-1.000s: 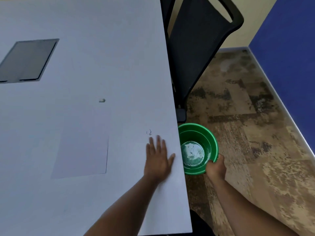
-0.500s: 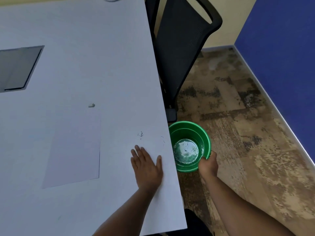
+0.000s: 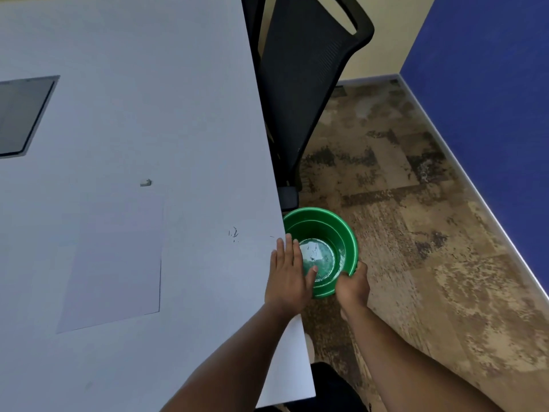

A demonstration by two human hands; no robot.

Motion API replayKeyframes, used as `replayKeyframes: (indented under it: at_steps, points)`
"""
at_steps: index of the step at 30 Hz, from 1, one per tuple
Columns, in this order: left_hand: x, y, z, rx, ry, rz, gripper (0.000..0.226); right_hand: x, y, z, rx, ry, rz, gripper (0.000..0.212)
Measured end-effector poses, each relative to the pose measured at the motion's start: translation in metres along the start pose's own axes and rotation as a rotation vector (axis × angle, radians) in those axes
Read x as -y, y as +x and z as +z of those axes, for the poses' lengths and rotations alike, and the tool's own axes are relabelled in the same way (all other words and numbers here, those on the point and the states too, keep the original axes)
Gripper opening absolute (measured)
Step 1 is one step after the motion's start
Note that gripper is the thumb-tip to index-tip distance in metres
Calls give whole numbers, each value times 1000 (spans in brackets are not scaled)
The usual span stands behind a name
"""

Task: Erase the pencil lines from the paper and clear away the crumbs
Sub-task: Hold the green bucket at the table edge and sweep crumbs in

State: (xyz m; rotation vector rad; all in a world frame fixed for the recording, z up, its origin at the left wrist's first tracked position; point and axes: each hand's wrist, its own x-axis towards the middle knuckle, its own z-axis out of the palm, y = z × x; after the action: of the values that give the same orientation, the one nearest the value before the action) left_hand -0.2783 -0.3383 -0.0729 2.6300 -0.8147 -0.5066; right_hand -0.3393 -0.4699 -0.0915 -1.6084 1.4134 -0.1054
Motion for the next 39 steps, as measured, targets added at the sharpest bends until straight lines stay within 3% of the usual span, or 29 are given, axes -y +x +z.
replayKeyframes:
  at_steps: [4,7,15,18,20,23,26,29,33,39]
  points:
    - [23,-1,-8,-108,30,-155,86,-2,3,-1,18,-3,8,35]
    - [36,5,-13,-70,63,-307,95,-2,3,-1,27,0,-4,35]
    - [3,-2,1,71,85,96,76,-1,3,-1,32,16,2,34]
    - [3,-2,1,30,17,194,74,3,4,-1,25,16,-5,32]
    - [13,-1,-5,-75,-30,96,76,5,6,-1,29,27,-5,32]
    - [45,2,-20,-235,-41,-225,83,7,7,-1,31,26,-13,32]
    - [90,8,-32,-292,-30,-443,90,7,5,0,30,27,-21,30]
    - [120,15,-35,-270,-15,-518,96,7,2,3,47,35,-27,30]
    - [117,15,-31,-217,55,-419,93,6,2,2,48,31,-37,26]
    - [77,11,-25,-18,64,60,82,7,-1,2,26,23,-40,27]
